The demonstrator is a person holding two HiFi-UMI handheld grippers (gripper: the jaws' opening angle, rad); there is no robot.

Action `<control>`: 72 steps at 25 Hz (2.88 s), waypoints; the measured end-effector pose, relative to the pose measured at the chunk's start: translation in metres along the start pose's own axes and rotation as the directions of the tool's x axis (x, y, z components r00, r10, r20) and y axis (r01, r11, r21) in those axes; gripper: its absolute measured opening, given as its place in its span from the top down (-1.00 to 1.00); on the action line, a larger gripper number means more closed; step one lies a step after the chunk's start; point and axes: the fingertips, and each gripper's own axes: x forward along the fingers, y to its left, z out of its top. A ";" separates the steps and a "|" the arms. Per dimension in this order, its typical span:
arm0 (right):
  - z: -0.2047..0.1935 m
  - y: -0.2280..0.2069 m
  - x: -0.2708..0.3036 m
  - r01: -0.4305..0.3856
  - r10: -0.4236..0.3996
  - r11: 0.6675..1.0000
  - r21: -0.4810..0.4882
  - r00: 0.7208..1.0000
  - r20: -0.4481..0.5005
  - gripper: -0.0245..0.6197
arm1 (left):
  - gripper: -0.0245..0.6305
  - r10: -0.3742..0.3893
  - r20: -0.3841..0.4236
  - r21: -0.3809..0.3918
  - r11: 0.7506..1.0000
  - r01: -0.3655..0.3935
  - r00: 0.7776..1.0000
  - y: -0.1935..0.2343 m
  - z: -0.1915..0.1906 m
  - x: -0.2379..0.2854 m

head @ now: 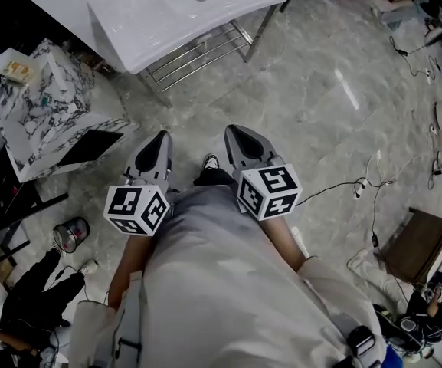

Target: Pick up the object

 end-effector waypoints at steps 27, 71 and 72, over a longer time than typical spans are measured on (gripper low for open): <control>0.047 -0.074 0.076 -0.019 0.016 0.999 -0.029 0.995 -0.095 0.90 | 0.92 0.046 -0.012 -0.111 0.993 -0.047 0.999 0.030 0.026 0.101; 0.234 -0.022 0.359 -0.178 0.124 0.919 -0.352 0.978 -0.170 0.89 | 0.92 0.163 0.146 -0.237 0.963 -0.125 0.976 0.257 0.188 0.215; 0.237 -0.020 0.364 -0.180 0.123 0.910 -0.373 0.978 -0.171 0.89 | 0.92 0.164 0.148 -0.241 0.963 -0.125 0.975 0.260 0.189 0.215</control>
